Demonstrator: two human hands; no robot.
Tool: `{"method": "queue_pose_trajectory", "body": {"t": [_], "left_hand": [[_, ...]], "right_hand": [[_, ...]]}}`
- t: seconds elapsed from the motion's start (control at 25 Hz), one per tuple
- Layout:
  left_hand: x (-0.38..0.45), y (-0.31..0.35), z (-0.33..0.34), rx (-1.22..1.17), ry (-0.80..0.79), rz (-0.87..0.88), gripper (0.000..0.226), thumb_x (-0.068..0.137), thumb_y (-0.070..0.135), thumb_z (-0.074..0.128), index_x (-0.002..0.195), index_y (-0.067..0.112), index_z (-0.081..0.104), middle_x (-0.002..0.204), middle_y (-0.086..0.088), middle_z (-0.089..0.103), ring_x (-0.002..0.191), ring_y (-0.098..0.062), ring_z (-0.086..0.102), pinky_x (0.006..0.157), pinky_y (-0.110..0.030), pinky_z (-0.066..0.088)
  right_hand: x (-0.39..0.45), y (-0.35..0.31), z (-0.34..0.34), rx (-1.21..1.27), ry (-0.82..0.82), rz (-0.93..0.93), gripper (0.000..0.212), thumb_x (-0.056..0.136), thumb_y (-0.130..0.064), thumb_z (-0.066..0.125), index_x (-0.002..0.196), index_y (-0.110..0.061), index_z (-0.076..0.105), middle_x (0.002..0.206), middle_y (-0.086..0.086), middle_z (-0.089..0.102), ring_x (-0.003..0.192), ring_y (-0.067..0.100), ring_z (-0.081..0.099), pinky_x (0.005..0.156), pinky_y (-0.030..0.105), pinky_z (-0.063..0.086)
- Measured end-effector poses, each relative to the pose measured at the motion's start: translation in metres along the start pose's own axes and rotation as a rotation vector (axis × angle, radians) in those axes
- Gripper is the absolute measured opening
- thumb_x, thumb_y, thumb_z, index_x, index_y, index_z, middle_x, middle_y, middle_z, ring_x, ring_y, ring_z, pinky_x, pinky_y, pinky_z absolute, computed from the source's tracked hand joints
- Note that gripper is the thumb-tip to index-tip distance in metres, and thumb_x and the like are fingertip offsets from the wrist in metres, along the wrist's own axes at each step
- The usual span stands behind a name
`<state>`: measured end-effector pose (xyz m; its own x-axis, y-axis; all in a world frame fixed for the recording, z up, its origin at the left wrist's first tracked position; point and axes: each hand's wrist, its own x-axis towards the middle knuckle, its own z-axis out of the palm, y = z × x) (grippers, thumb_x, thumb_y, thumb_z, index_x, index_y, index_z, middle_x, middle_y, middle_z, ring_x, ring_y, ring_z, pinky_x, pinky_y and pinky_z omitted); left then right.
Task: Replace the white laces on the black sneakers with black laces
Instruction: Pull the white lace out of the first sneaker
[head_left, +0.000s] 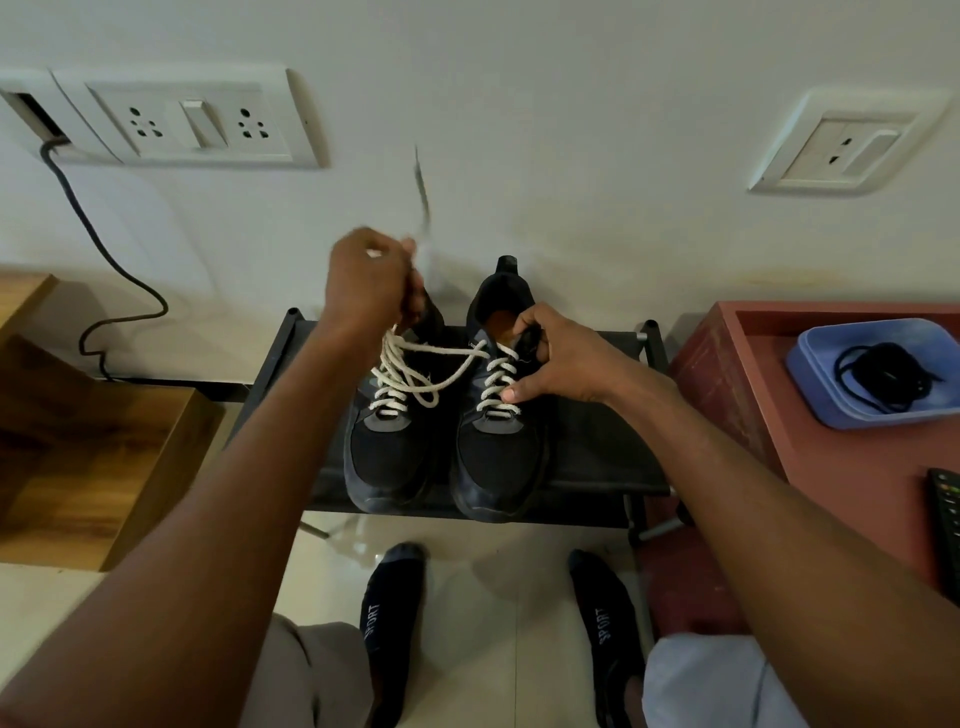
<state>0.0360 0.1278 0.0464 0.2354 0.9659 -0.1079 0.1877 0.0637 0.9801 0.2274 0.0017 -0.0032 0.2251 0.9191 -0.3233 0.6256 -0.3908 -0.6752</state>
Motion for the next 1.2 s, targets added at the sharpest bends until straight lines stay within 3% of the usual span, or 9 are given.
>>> {"method": "queue_pose_trajectory", "body": {"t": [0.12, 0.24, 0.36, 0.48, 0.68, 0.88, 1.0, 1.12, 1.2], "left_hand": [[-0.008, -0.020, -0.001, 0.862, -0.051, 0.089, 0.009, 0.093, 0.020, 0.066, 0.093, 0.011, 0.068, 0.093, -0.007, 0.071, 0.081, -0.024, 0.068, 0.067, -0.033, 0.051], [-0.012, -0.021, 0.007, 1.172, -0.068, 0.125, 0.042, 0.088, 0.015, 0.064, 0.128, 0.006, 0.055, 0.130, -0.016, 0.054, 0.121, -0.039, 0.051, 0.100, -0.050, 0.043], [-0.008, -0.026, 0.015, 1.111, -0.372, 0.354, 0.081, 0.086, 0.037, 0.078, 0.155, 0.023, 0.039, 0.161, -0.009, 0.037, 0.148, -0.034, 0.034, 0.120, -0.053, 0.028], [-0.010, -0.041, 0.027, 1.179, -0.598, 0.344, 0.103, 0.072, 0.069, 0.080, 0.157, 0.034, 0.032, 0.162, -0.001, 0.040, 0.152, -0.026, 0.033, 0.126, -0.056, 0.002], [-0.007, -0.048, 0.035, 1.215, -0.526, 0.282, 0.103, 0.065, 0.076, 0.080, 0.150, 0.037, 0.039, 0.138, 0.000, 0.065, 0.140, -0.029, 0.050, 0.126, -0.059, -0.004], [-0.004, -0.057, 0.032, 1.270, -0.484, 0.296, 0.112, 0.062, 0.081, 0.078, 0.156, 0.045, 0.030, 0.173, -0.005, 0.006, 0.160, -0.025, -0.004, 0.116, -0.070, -0.017], [-0.003, -0.058, 0.032, 1.319, -0.469, 0.318, 0.116, 0.059, 0.086, 0.075, 0.157, 0.047, 0.028, 0.174, 0.000, -0.004, 0.160, -0.027, -0.014, 0.116, -0.071, -0.016], [-0.003, -0.059, 0.032, 1.274, -0.475, 0.283, 0.114, 0.059, 0.085, 0.077, 0.156, 0.048, 0.029, 0.174, 0.001, 0.001, 0.160, -0.028, -0.012, 0.116, -0.072, -0.015], [-0.002, -0.059, 0.032, 1.261, -0.487, 0.272, 0.114, 0.059, 0.083, 0.078, 0.156, 0.047, 0.030, 0.174, 0.000, 0.004, 0.160, -0.029, -0.011, 0.116, -0.073, -0.015]], "right_hand": [[0.003, -0.009, -0.001, -0.001, 0.045, -0.078, 0.049, 0.080, -0.027, 0.091, 0.122, -0.023, 0.066, 0.089, -0.013, 0.052, 0.078, 0.003, 0.052, 0.066, 0.022, 0.042], [0.012, -0.017, 0.009, -0.088, 0.208, -0.148, 0.019, 0.094, -0.032, 0.075, 0.110, -0.021, 0.078, 0.091, -0.008, 0.059, 0.081, 0.009, 0.057, 0.072, 0.025, 0.041], [0.018, -0.020, 0.021, -0.197, 0.240, -0.123, 0.017, 0.095, -0.031, 0.075, 0.107, -0.021, 0.081, 0.107, 0.001, 0.066, 0.093, 0.019, 0.065, 0.080, 0.034, 0.052], [0.014, -0.023, 0.023, -0.139, 0.325, -0.059, 0.010, 0.088, -0.031, 0.083, 0.098, -0.028, 0.083, 0.096, -0.006, 0.077, 0.087, 0.016, 0.071, 0.080, 0.038, 0.060], [0.000, -0.022, 0.012, -0.086, 0.565, 0.078, 0.013, 0.089, -0.019, 0.076, 0.082, -0.028, 0.083, 0.082, -0.008, 0.075, 0.069, 0.010, 0.067, 0.055, 0.024, 0.051], [0.000, -0.017, 0.011, -0.296, 0.545, -0.173, 0.024, 0.095, -0.020, 0.073, 0.119, -0.025, 0.075, 0.136, -0.002, 0.052, 0.120, 0.021, 0.053, 0.094, 0.037, 0.051], [0.011, -0.019, 0.023, -0.387, 0.368, -0.159, 0.016, 0.095, -0.029, 0.075, 0.110, -0.031, 0.079, 0.145, -0.009, 0.052, 0.132, 0.021, 0.049, 0.104, 0.051, 0.046], [0.012, -0.022, 0.016, -0.024, 0.646, -0.070, 0.009, 0.091, -0.025, 0.078, 0.085, -0.031, 0.080, 0.116, -0.013, 0.059, 0.105, 0.010, 0.059, 0.088, 0.034, 0.050], [0.007, -0.024, 0.010, 0.190, 0.818, -0.006, 0.005, 0.093, -0.022, 0.075, 0.089, -0.025, 0.077, 0.116, -0.008, 0.054, 0.107, 0.013, 0.058, 0.080, 0.018, 0.045]]}}
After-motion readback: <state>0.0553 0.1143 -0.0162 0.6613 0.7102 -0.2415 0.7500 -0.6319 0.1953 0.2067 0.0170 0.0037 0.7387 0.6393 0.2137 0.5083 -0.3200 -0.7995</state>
